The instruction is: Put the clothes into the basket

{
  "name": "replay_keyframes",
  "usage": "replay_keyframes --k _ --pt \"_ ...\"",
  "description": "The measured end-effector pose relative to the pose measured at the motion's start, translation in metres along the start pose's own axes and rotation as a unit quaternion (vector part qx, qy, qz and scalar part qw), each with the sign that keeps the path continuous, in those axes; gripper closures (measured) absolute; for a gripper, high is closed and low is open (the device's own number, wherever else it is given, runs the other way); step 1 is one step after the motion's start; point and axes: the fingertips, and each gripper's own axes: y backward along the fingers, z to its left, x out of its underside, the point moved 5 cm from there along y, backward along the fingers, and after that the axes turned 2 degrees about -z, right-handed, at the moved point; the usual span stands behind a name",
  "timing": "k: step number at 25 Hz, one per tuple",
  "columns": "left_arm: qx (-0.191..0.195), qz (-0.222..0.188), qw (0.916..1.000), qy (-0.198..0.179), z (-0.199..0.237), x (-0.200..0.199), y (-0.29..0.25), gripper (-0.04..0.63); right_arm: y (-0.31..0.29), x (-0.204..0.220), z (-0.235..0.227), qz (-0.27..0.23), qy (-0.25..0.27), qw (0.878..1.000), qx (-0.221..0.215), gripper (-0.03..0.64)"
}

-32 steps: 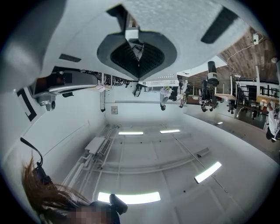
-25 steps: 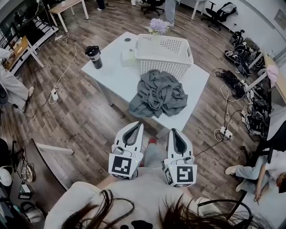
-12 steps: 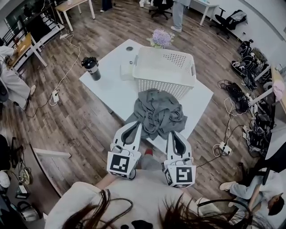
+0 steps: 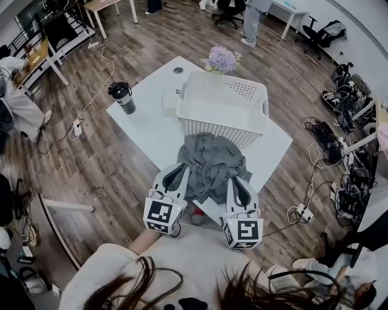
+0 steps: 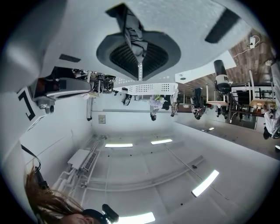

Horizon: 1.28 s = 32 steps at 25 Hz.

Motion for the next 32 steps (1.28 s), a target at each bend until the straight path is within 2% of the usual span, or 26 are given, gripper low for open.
replay_keyframes --k 1,3,4,6,11,17,23,28,32 --pt "0.003 0.012 0.9999 0.002 0.001 0.007 -0.003 0.577 -0.004 0.007 -0.003 0.01 0.001 1.0 -0.001 0.604" --pt "0.008 0.038 0.9993 0.003 0.004 0.021 -0.011 0.521 -0.011 0.023 -0.01 0.033 -0.002 0.999 0.002 0.602" --pt "0.011 0.05 0.9987 0.003 0.006 0.028 -0.016 0.476 -0.014 0.031 -0.014 0.045 -0.008 0.999 0.003 0.578" --pt "0.015 0.071 0.9974 0.0 0.011 0.041 -0.024 0.411 -0.02 0.045 -0.021 0.064 -0.026 0.998 0.006 0.47" --pt "0.032 0.118 0.9925 -0.001 0.02 0.071 -0.043 0.36 -0.029 0.074 -0.035 0.101 -0.038 0.994 0.022 0.405" --pt "0.054 0.173 0.9834 0.012 0.028 0.103 -0.059 0.311 -0.045 0.102 -0.036 0.149 -0.052 0.987 0.014 0.334" --pt "0.062 0.224 0.9714 0.05 0.037 0.13 -0.069 0.227 -0.056 0.125 -0.049 0.195 -0.061 0.978 0.026 0.225" --pt "0.078 0.254 0.9614 0.071 0.046 0.146 -0.077 0.176 -0.061 0.145 -0.063 0.24 -0.099 0.965 0.017 0.201" --pt "0.088 0.276 0.9543 0.074 0.052 0.156 -0.083 0.141 -0.065 0.161 -0.075 0.273 -0.125 0.954 0.016 0.188"
